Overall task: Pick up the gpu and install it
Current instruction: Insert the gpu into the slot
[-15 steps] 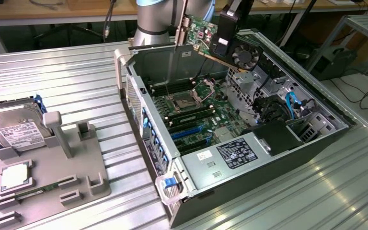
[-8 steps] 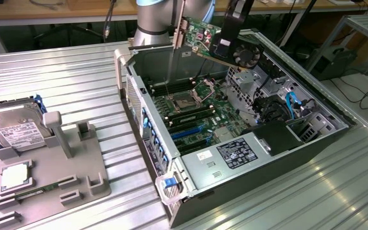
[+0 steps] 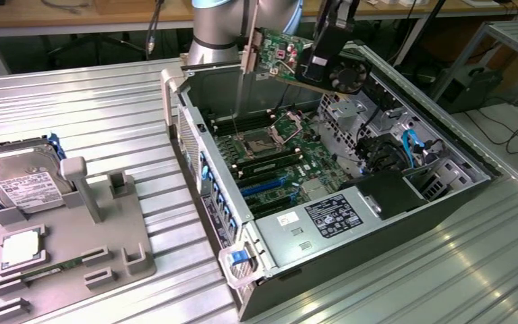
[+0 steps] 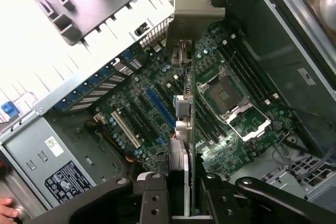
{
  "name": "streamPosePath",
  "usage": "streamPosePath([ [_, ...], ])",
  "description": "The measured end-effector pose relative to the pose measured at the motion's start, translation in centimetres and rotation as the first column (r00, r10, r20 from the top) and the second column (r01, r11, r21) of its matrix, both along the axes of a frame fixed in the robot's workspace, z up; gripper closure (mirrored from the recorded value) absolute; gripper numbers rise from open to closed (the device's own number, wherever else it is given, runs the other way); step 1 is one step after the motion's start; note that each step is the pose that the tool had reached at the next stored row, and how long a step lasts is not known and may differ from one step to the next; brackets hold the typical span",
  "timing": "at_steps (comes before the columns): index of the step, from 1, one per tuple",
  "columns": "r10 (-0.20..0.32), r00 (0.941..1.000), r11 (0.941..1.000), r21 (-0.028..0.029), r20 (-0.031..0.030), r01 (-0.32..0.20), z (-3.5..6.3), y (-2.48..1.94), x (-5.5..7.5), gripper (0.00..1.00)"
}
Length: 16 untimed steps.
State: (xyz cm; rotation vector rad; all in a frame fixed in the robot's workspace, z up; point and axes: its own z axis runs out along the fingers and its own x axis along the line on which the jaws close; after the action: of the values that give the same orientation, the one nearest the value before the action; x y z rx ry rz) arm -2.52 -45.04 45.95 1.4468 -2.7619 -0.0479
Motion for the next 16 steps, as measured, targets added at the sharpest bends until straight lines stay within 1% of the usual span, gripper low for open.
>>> streamPosePath([
  [3, 0.051, 0.9987, 0.9987, 0.0, 0.0, -0.051, -0.01, 0.0, 0.0, 0.72],
  [5, 0.104, 0.9946, 0.9946, 0.0, 0.0, -0.104, -0.02, 0.0, 0.01, 0.72],
  [9, 0.143, 0.9897, 0.9897, 0.0002, 0.0001, -0.143, -0.05, 0.0, 0.03, 0.72],
  [10, 0.147, 0.9891, 0.9891, 0.003, 0.0004, -0.147, -0.05, 0.0, 0.04, 0.72],
  [12, 0.153, 0.9882, 0.9882, 0.0113, 0.0019, -0.153, -0.08, 0.0, 0.03, 0.72],
  [13, 0.156, 0.9877, 0.9876, 0.0145, 0.0026, -0.156, -0.1, 0.0, 0.03, 0.72],
  [14, 0.16, 0.9871, 0.987, 0.0161, 0.0031, -0.16, -0.12, 0.01, 0.03, 0.72],
  [16, 0.181, 0.9835, 0.9833, 0.0168, 0.003, -0.181, -0.13, 0.0, 0.04, 0.72],
])
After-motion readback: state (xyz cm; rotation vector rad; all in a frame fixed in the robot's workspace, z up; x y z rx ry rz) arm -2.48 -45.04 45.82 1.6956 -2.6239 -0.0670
